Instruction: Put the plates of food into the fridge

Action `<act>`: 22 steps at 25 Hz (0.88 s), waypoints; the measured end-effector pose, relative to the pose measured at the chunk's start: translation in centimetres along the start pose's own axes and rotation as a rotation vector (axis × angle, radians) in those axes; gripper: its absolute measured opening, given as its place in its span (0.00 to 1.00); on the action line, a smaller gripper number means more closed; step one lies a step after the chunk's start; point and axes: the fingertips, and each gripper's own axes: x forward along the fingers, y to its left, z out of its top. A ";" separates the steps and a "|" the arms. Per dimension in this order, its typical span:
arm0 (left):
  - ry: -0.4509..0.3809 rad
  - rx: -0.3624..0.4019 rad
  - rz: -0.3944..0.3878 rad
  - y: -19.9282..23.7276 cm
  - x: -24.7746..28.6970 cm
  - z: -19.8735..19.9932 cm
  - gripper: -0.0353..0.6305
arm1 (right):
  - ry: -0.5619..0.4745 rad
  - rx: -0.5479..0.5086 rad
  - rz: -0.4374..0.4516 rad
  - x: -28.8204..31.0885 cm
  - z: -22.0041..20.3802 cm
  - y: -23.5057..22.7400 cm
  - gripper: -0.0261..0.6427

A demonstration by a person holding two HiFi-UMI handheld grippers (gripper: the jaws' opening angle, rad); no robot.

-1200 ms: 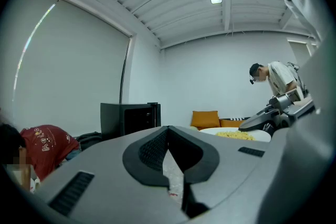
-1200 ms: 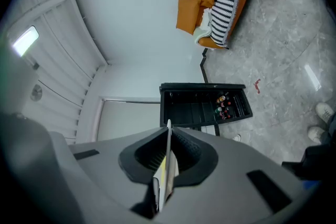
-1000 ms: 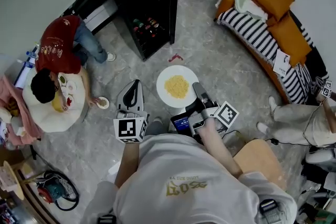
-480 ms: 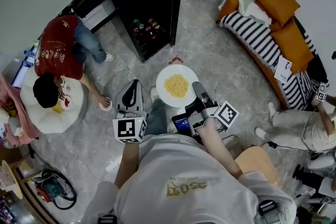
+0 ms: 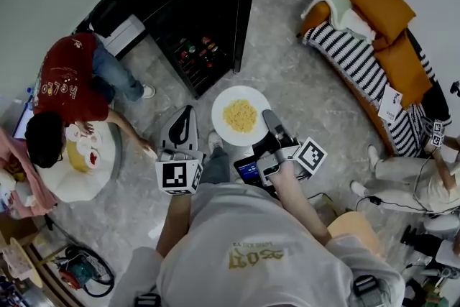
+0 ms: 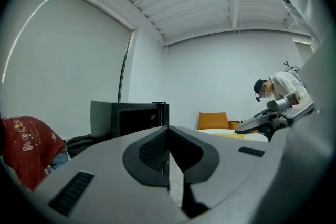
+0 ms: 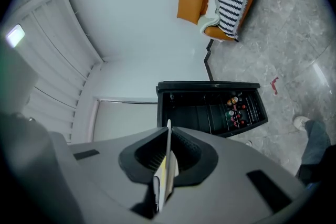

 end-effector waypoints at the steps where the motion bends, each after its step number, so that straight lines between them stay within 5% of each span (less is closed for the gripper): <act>1: 0.007 -0.003 -0.007 0.9 1.4 0.1 0.06 | -0.007 0.002 -0.006 1.5 0.4 0.1 0.07; 8: 0.007 0.016 -0.058 4.0 7.8 0.8 0.06 | -0.034 -0.009 0.008 8.0 2.0 0.9 0.07; 22: 0.019 0.005 -0.012 7.4 14.2 -0.1 0.06 | -0.004 -0.022 -0.008 14.4 4.9 1.3 0.07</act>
